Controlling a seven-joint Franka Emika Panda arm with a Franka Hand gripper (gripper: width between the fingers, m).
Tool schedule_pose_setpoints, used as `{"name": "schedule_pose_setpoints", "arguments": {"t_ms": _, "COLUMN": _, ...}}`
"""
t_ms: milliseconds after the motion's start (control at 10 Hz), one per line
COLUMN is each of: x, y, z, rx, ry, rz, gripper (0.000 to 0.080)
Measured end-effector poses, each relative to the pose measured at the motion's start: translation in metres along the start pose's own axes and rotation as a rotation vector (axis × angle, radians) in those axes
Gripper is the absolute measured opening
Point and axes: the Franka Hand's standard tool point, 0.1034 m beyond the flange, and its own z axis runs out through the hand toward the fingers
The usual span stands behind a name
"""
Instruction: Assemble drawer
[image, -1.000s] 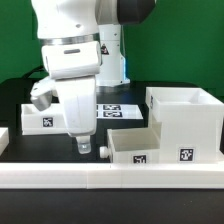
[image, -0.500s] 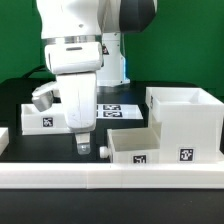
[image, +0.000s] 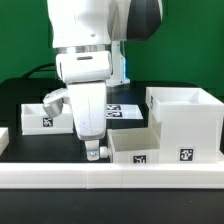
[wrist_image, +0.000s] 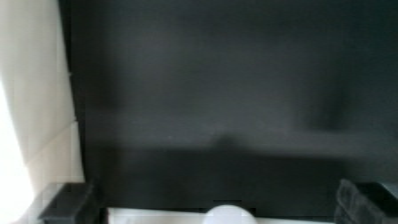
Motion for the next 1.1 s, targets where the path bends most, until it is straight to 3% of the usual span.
{"name": "schedule_pose_setpoints", "arguments": {"t_ms": 1100, "x": 0.058, "y": 0.004, "z": 0.007, "rx": 0.014, "ry": 0.007, "rz": 0.016, "gripper": 0.0648}}
